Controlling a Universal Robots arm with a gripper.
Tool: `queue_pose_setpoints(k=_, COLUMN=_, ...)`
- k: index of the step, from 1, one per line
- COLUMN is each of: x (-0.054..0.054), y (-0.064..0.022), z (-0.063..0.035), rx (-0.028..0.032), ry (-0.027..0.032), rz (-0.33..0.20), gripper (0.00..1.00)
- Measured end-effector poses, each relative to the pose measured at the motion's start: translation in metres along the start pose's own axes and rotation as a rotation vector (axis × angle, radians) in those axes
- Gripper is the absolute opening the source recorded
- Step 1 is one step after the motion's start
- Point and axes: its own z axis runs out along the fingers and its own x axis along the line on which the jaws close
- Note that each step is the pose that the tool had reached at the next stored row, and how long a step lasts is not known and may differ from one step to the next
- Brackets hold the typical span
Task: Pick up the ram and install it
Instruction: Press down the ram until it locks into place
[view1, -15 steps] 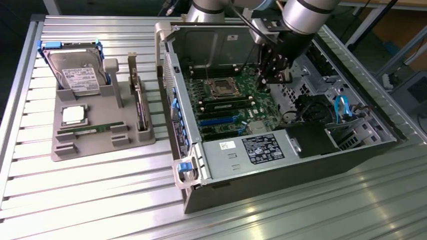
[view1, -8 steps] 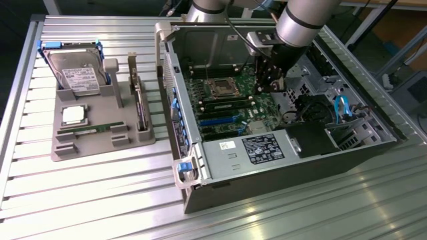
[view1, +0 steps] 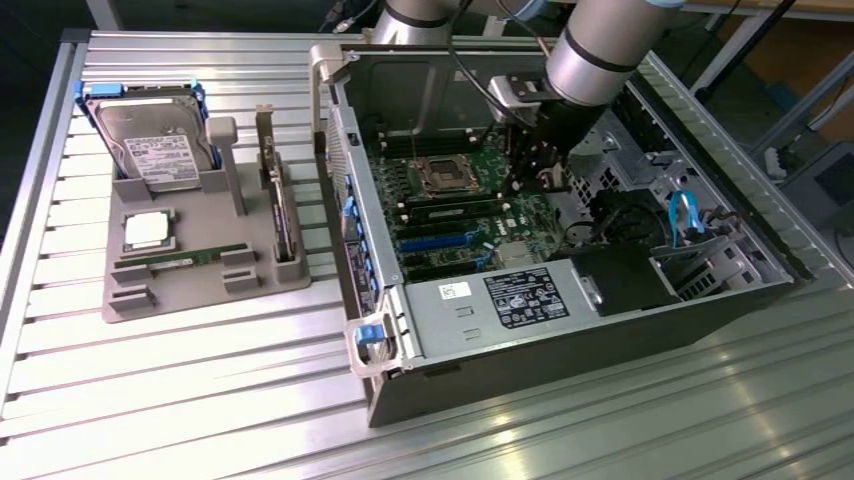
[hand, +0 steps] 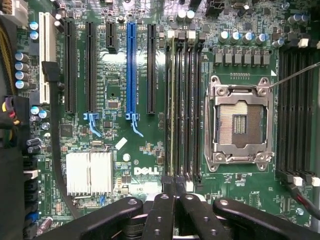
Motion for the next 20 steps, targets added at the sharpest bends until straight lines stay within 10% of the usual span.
queue_pose_setpoints(k=20, x=-0.0039, y=-0.0002, z=0.0078, rx=0.0, ry=0.0, rz=0.0, gripper=0.1)
